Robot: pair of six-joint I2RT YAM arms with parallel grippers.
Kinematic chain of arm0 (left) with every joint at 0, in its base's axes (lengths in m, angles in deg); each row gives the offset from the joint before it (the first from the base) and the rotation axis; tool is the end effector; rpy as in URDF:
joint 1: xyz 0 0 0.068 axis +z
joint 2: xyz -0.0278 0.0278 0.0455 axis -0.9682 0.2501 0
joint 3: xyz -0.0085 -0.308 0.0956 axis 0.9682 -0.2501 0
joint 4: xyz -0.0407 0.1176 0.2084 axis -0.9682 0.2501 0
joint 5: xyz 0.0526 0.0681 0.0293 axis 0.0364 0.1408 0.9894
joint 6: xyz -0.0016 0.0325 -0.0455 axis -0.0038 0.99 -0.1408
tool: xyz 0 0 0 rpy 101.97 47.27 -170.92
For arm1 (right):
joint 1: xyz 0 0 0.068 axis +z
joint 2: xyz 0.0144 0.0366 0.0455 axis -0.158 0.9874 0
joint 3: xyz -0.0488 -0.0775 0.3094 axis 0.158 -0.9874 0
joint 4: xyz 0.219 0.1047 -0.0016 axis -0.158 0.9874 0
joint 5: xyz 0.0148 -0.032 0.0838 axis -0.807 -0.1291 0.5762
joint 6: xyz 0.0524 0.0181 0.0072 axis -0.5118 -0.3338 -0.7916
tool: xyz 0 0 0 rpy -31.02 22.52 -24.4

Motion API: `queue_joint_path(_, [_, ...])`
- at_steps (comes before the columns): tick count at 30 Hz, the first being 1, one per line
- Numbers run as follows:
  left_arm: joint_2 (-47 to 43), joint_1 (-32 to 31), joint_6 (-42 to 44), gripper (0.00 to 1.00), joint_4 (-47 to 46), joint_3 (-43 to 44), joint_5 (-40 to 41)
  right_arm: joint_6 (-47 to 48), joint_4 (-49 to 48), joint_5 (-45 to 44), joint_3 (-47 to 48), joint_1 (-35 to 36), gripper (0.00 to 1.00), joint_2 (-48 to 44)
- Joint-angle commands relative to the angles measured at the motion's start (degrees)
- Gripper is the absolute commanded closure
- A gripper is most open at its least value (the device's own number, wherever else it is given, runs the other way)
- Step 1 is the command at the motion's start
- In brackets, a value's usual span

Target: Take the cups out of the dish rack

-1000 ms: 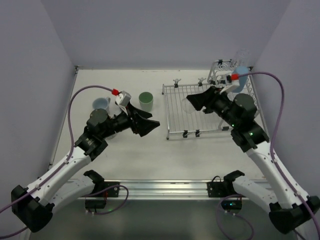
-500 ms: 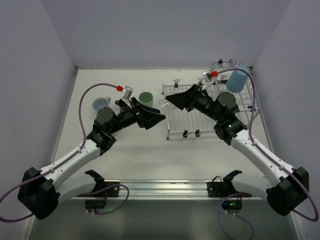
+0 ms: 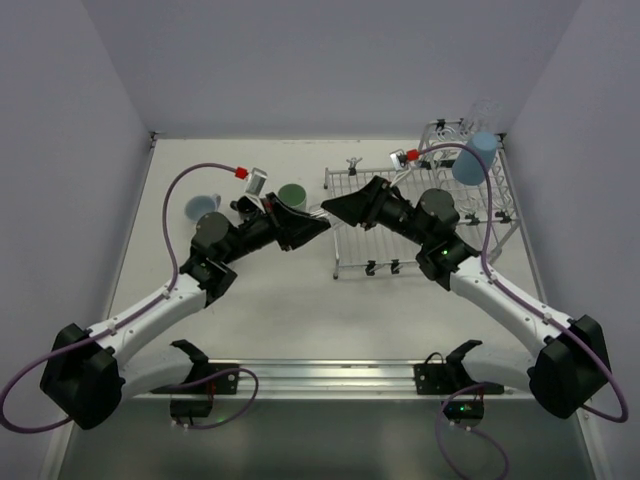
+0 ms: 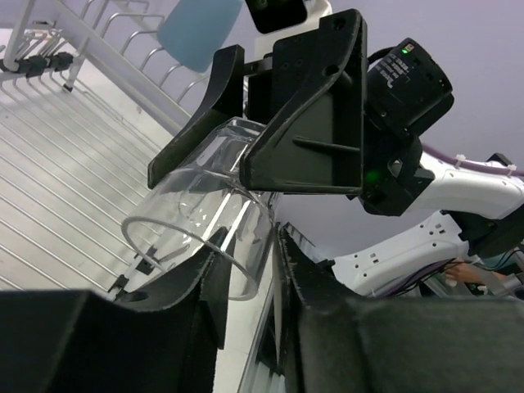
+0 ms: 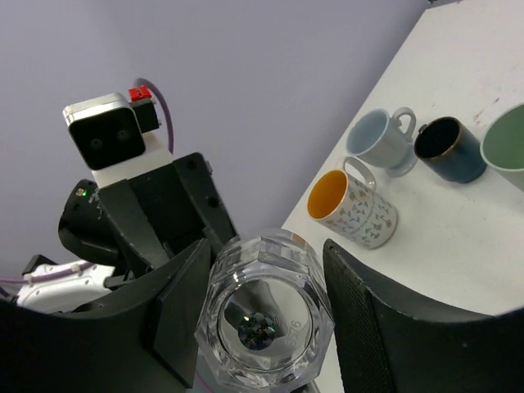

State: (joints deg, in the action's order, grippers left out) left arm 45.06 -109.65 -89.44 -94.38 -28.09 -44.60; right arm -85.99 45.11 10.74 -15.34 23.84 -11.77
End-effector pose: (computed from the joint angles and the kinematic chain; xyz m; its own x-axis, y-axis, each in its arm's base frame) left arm 0.1627 -0.1337 0.3787 -0.5563 -0.4175 -0.7185 0.7184 0.1929 -0.6684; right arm 0.1911 0.1432 0.3996 -0.6346 0.4641 -0.6179 -0.5676 0.2628 0.7803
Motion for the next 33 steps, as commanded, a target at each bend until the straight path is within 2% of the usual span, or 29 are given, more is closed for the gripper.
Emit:
queue_joint_path(1, [0.47,-0.24,-0.38,0.73,-4.34,2.52,-0.54,-1.39,-5.19,0.96,-0.55,0.82,0.69,1.11])
queue_joint_path(3, [-0.05,-0.24,1.19,0.87,-2.94,2.78,0.15,-1.48,-5.64,0.96,-0.90,0.91,0.68,1.55])
queue_joint_path(4, [-0.66,-0.24,2.33,0.98,0.81,3.22,2.33,-1.05,-5.46,0.26,-1.25,0.82,0.64,1.47])
queue_joint_path(5, [-1.89,-0.24,4.00,1.00,4.06,3.83,3.49,-0.61,-5.20,-0.01,-1.34,0.91,0.59,1.38])
queue_joint_path(6, [-2.59,-0.24,7.67,1.00,7.66,5.67,4.72,-0.34,-4.15,-0.01,-1.25,0.91,0.48,1.20])
queue_joint_path(8, [-4.09,-0.15,11.81,1.00,20.57,8.04,8.06,1.59,-2.48,-0.36,-0.99,0.91,0.35,0.94])
queue_joint_path(9, [-4.18,-0.15,16.45,1.00,25.58,9.71,9.37,2.37,-0.56,-0.45,-0.90,1.00,0.20,0.68])
queue_joint_path(12, [-2.70,-0.24,23.86,1.00,54.88,18.14,16.75,7.28,4.28,-1.50,-0.63,0.82,0.01,-0.55])
queue_joint_path(16, [1.60,-0.24,27.83,1.00,73.04,24.05,26.59,12.48,10.35,-7.73,-1.95,0.82,0.01,-4.58])
queue_joint_path(19, [4.07,-0.24,28.88,1.00,81.40,25.37,29.77,16.00,15.01,-12.13,-2.48,0.82,0.01,-7.31])
queue_joint_path(26, [13.91,-0.41,30.20,1.00,89.96,25.64,41.98,19.43,19.49,-14.51,-5.64,0.82,0.01,-13.90])
queue_joint_path(33, [21.91,-0.94,32.39,1.00,89.09,25.72,42.35,20.40,20.11,-14.95,-6.00,0.82,0.01,-16.20])
